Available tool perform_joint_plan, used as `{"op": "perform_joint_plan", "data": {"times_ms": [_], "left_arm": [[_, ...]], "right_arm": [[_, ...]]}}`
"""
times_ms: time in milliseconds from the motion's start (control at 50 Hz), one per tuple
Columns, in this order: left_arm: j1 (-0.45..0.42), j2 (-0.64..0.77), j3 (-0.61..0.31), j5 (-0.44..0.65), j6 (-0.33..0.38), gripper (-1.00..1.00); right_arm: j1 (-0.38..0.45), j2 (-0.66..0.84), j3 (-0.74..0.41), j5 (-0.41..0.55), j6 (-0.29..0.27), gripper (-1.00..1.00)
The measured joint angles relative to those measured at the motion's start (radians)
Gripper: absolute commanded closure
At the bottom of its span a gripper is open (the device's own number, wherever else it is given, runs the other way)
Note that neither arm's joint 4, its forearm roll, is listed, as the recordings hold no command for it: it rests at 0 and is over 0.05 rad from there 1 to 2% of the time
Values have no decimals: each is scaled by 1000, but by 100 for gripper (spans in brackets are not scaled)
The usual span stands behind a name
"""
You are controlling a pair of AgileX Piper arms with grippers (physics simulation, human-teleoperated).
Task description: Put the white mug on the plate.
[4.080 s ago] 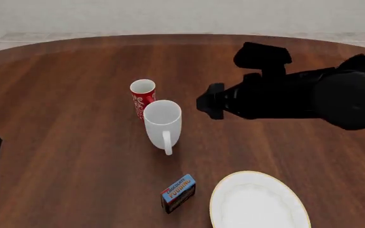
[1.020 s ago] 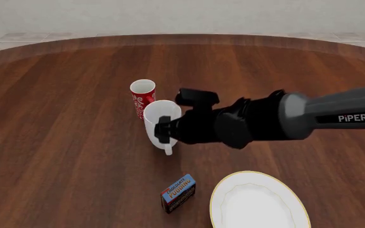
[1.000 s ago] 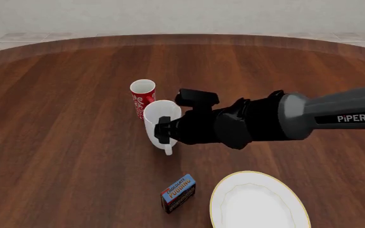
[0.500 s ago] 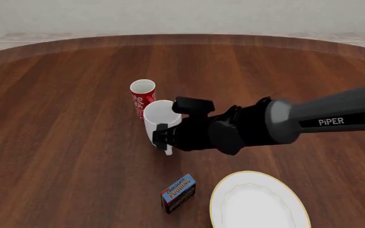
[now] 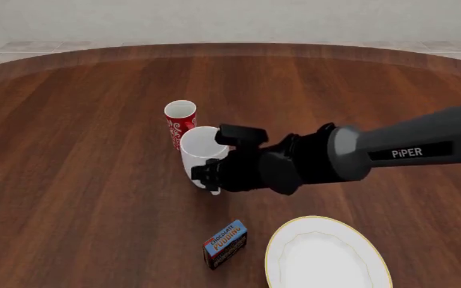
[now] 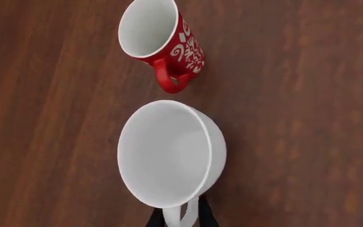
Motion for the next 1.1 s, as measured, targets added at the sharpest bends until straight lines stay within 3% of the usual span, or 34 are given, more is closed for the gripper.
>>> {"op": "perform_joint_plan", "data": {"times_ms": [500, 1100], "left_arm": [[0, 1, 0, -1, 0, -100], [0, 0, 0, -1, 0, -100]], "right_arm": [[-6, -76, -29, 88, -47, 100], [-25, -373, 71, 230, -92, 100]]}}
